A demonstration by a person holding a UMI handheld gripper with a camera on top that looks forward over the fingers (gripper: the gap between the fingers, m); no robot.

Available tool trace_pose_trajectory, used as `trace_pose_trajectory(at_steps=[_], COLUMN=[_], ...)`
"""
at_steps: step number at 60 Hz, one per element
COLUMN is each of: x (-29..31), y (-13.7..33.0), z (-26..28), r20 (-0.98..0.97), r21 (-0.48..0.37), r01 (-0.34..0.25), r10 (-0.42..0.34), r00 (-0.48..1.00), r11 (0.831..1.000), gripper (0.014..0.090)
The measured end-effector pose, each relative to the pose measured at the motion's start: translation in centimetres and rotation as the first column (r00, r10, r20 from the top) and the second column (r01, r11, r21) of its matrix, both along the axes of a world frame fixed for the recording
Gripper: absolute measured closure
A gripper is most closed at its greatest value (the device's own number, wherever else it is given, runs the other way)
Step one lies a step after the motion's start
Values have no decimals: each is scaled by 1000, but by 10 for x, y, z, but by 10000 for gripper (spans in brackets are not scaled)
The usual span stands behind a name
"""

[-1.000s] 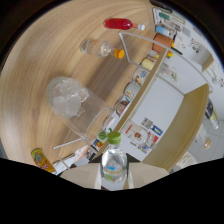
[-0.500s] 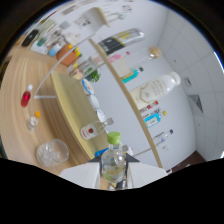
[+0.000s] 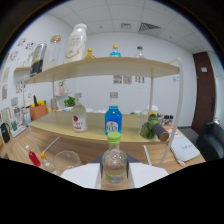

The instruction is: Make me a cup of Vodka Sunrise.

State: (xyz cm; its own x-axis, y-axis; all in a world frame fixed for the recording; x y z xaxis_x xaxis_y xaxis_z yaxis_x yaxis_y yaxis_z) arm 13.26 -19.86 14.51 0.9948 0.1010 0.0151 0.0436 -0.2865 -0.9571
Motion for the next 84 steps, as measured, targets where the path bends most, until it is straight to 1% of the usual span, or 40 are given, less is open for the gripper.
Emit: trace_pose_trajectory(at_steps=[3, 10, 20, 24, 27, 30, 39, 55, 56, 61, 64, 68, 71, 73, 75, 84], x=[6, 12, 21, 24, 26, 29, 29, 29, 29, 29, 28, 28, 27, 25, 23, 11], y=[3, 6, 7, 6, 6, 6, 4, -1, -3, -9, -14, -21, -27, -32, -38, -64], z=[-22, -64, -99, -111, -115, -115, -125, -126, -125, -116, -109, -93, -79, -69, -57, -9], r20=[0, -37, -30, -27, -30, -25, -5, 7, 9, 5, 2, 3, -2, -7, -10, 17], r21=[-36, -106, -171, -205, -222, -221, -271, -280, -281, -279, -285, -272, -263, -257, -248, -210], r01=[14, 22, 40, 48, 56, 61, 65, 75, 75, 83, 89, 102, 110, 115, 116, 139], r10=[-14, -26, -46, -54, -64, -68, -69, -76, -75, -85, -92, -106, -114, -121, -123, -138], r00=[1000, 999, 999, 998, 997, 997, 998, 997, 997, 996, 996, 994, 993, 993, 992, 990], r11=[999, 994, 985, 978, 974, 973, 960, 957, 957, 957, 954, 957, 958, 960, 962, 968], gripper=[689, 689, 689, 689, 687, 688, 685, 666, 655, 546, 453, 352, 240, 200, 189, 194])
